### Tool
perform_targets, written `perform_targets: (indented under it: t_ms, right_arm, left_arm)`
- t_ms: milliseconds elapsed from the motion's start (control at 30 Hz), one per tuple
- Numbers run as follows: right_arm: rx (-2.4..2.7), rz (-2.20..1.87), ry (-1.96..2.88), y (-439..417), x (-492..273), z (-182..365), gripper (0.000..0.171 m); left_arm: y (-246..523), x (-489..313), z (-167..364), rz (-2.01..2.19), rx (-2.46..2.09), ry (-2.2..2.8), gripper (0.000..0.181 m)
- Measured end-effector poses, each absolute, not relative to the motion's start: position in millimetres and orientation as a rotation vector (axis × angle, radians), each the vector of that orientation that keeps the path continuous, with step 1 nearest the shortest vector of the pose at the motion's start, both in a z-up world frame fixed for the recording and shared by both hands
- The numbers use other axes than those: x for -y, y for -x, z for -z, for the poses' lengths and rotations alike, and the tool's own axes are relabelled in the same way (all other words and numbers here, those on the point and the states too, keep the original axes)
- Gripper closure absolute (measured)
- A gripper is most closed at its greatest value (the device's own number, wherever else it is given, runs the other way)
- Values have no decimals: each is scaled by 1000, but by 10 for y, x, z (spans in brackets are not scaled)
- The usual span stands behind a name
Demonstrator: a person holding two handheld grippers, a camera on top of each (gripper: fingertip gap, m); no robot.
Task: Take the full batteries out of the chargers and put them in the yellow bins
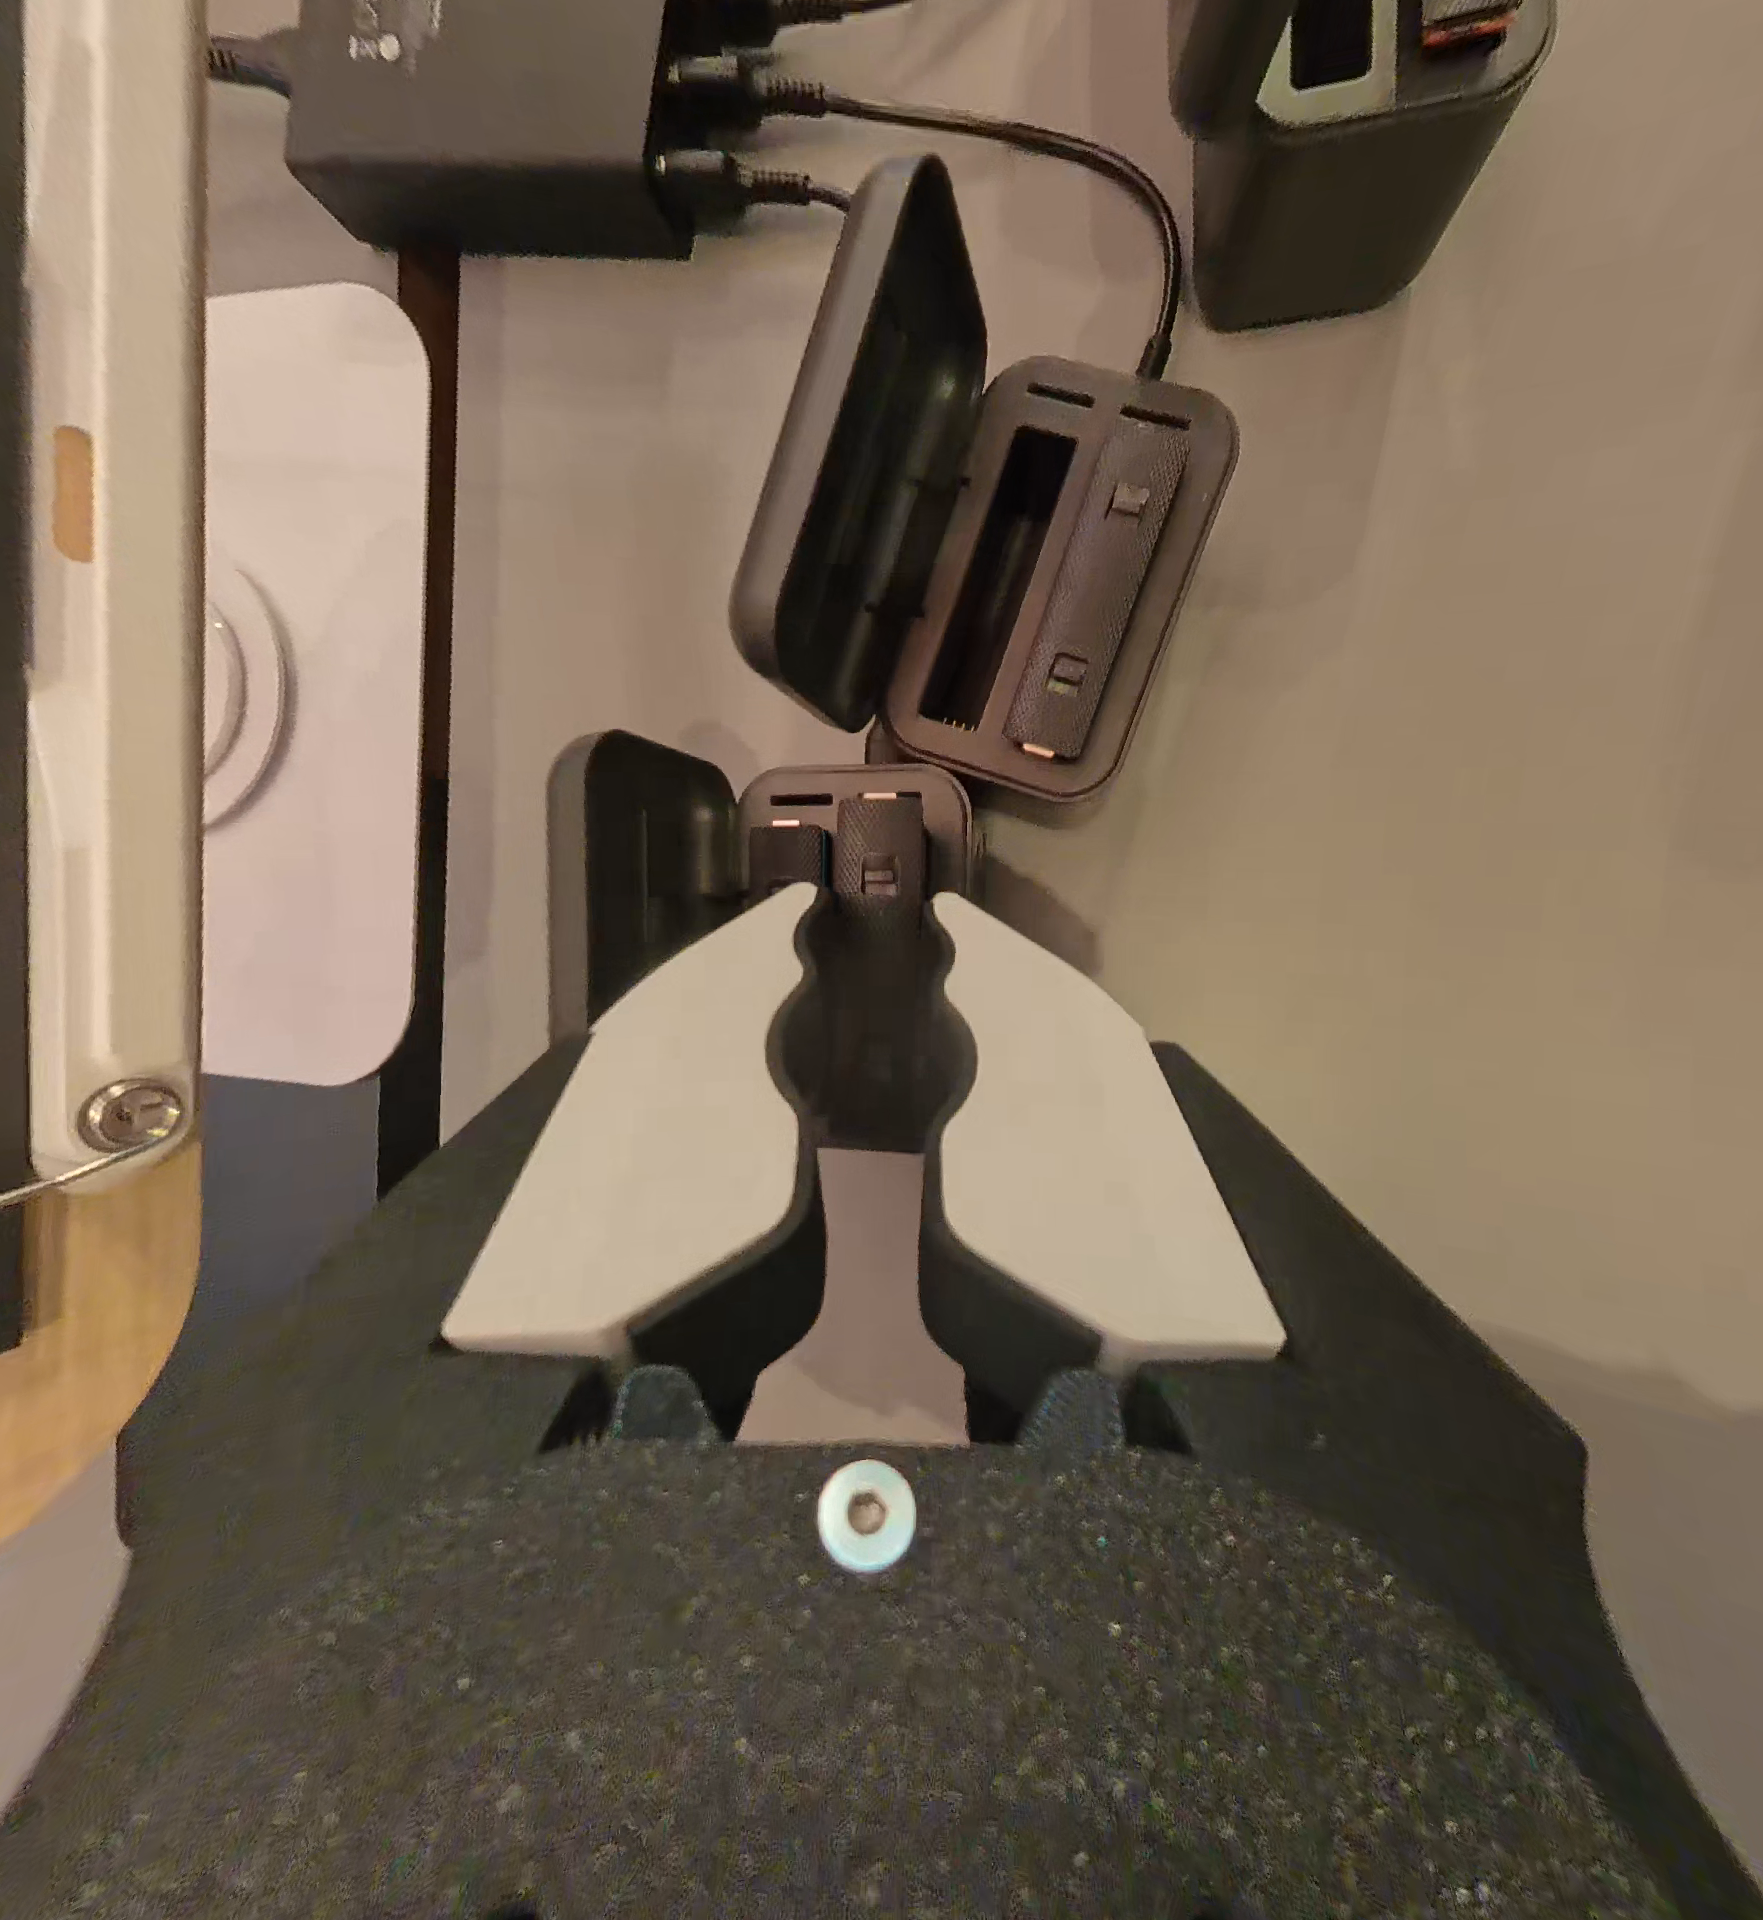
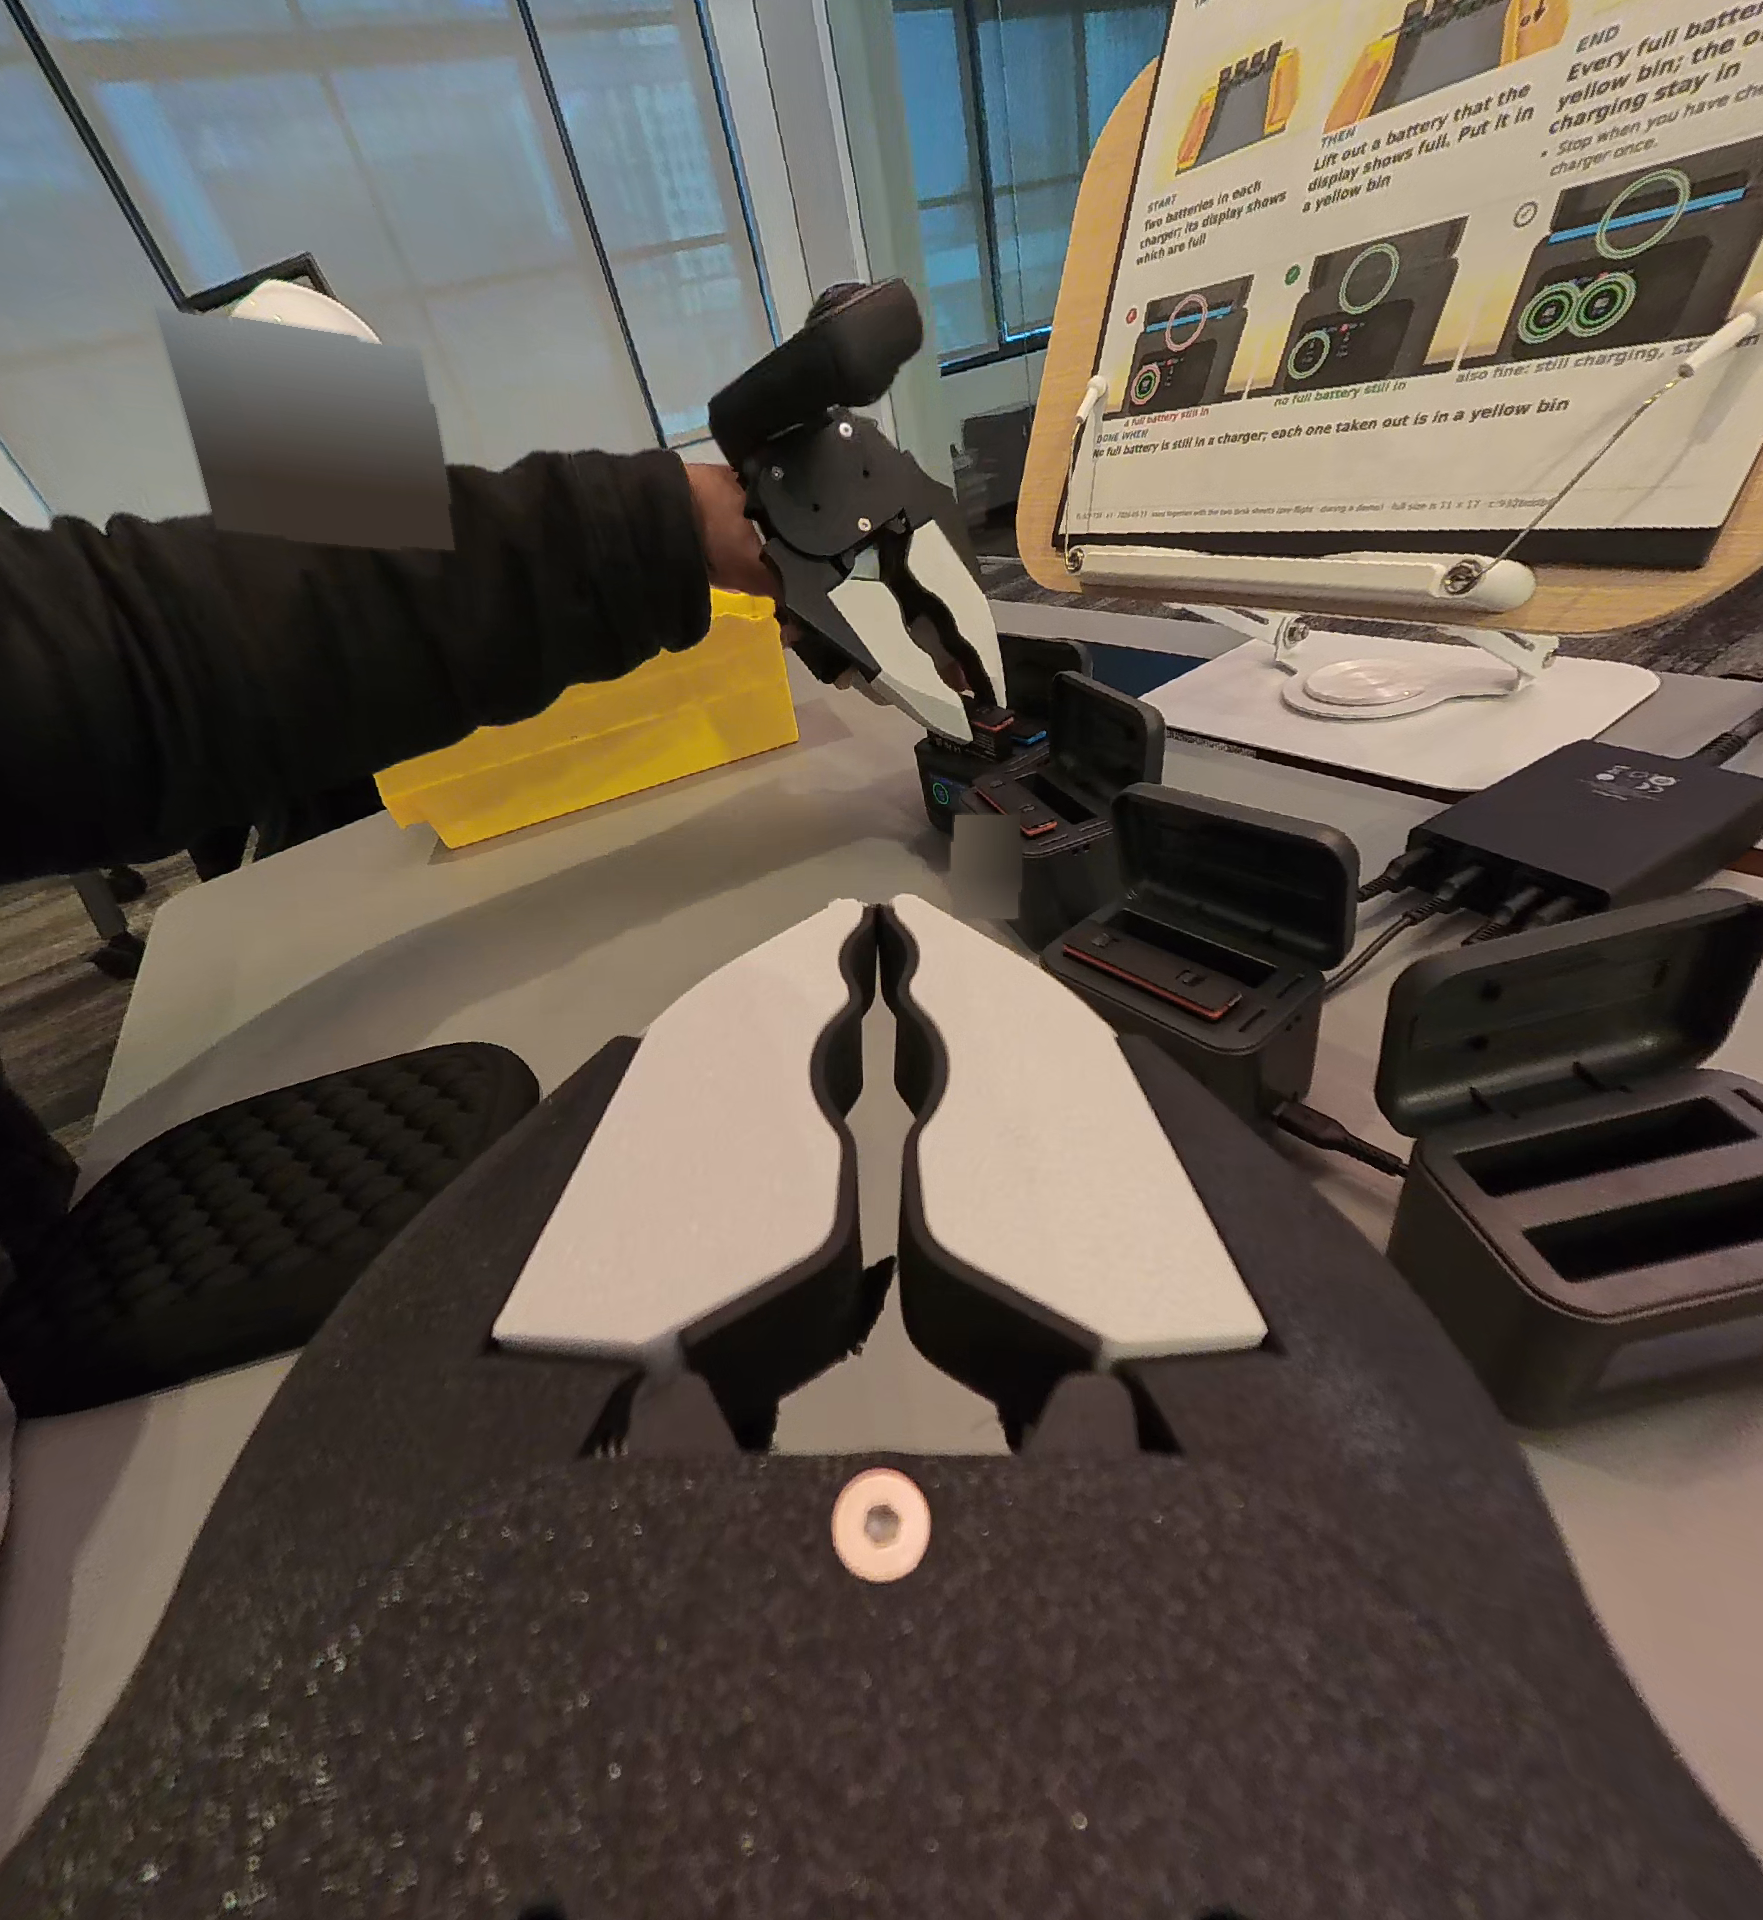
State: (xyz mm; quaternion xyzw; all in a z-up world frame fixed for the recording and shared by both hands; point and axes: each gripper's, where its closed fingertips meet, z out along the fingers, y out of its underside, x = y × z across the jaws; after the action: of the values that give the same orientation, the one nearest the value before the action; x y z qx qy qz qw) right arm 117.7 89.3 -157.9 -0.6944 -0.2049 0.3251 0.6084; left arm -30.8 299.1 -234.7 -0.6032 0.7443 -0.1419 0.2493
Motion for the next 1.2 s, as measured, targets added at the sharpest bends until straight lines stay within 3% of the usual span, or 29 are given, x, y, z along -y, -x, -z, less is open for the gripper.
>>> perform_targets:
  t_ms: [833, 933, 1200]
  right_arm:
    - [478, -752, 1602, -1169, -885, 1570, 171]
    - [481, -749, 1601, -1166, -883, 1569, 171]
    - [484, -755, 1599, -1159, -874, 1559, 171]
  left_arm:
    - [334, -2988, 2363, 574, -1772, 1589, 165]
    - [346, -3007, 2327, 500, -1799, 1601, 154]
    - [384, -3068, 2229, 173, -1906, 1642, 175]
